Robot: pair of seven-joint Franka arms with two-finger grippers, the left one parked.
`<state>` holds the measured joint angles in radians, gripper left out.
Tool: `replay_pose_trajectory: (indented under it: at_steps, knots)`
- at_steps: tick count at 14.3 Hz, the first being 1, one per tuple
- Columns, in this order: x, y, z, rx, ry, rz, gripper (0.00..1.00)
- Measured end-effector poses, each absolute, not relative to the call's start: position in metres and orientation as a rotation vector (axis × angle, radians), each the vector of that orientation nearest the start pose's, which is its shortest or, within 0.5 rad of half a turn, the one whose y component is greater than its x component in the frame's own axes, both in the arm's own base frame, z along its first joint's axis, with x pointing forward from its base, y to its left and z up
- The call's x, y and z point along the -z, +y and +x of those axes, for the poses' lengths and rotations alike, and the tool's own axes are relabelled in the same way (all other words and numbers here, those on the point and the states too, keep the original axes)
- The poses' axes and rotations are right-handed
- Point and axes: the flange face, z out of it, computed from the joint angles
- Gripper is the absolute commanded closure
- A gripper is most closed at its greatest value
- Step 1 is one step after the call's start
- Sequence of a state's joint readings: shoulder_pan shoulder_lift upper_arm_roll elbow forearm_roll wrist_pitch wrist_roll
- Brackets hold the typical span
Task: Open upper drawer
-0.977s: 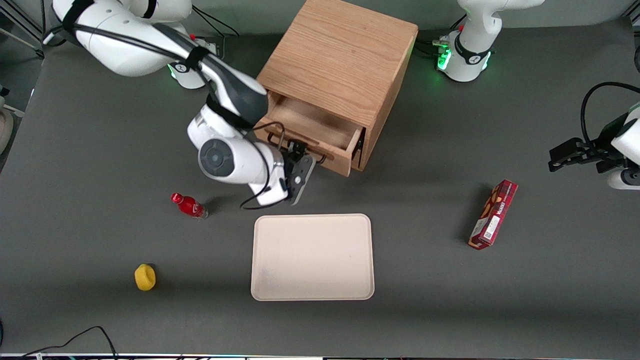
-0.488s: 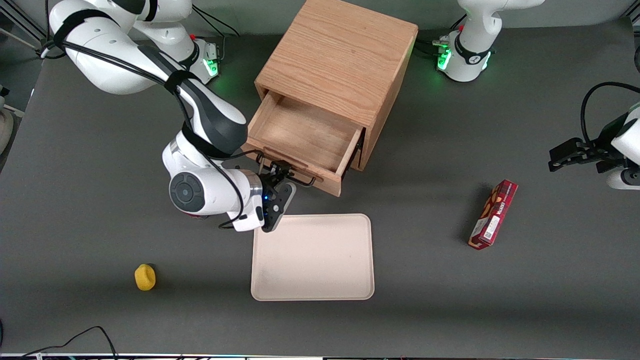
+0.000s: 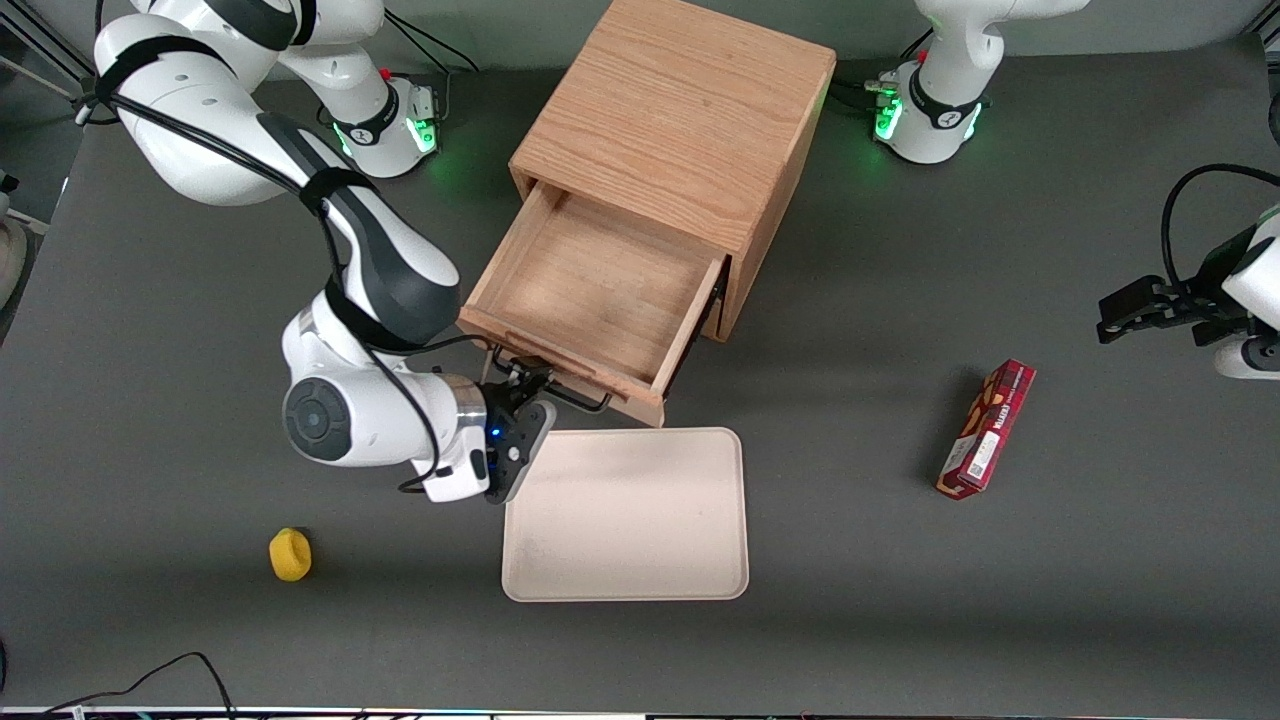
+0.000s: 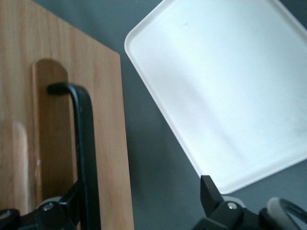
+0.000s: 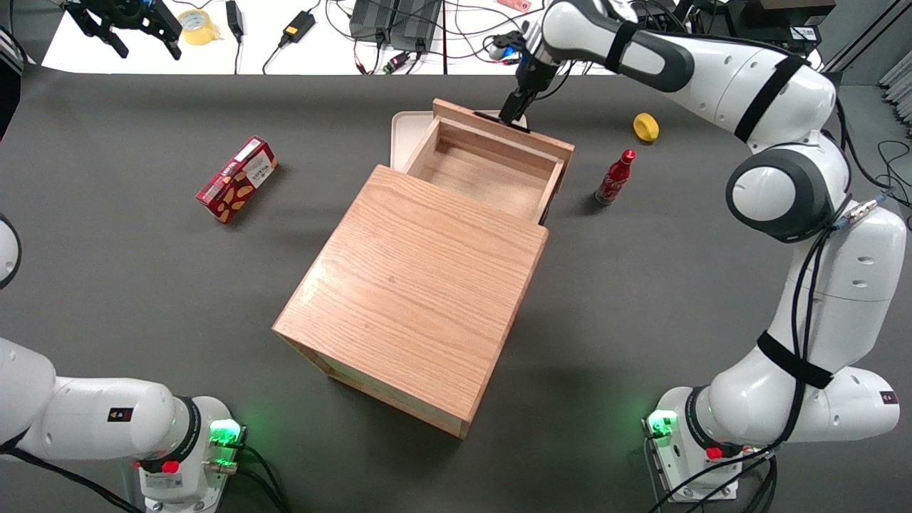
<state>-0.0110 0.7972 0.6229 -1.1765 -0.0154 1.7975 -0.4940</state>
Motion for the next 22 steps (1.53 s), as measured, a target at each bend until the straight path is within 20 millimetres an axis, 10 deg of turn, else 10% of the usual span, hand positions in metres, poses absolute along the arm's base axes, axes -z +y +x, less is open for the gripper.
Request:
replay_pose_trajectory:
  at_steps: [8, 11, 17, 22]
  knots:
    - [-0.411, 0.262, 0.710, 0.078, -1.317, -2.435, 0.00]
    - [-0.470, 0.261, 0.708, 0.193, -1.334, -2.449, 0.00]
    - [-0.640, 0.237, 0.634, 0.184, -0.780, -2.796, 0.00]
    - [-0.664, 0.129, 0.595, -0.172, -0.473, -3.038, 0.00]
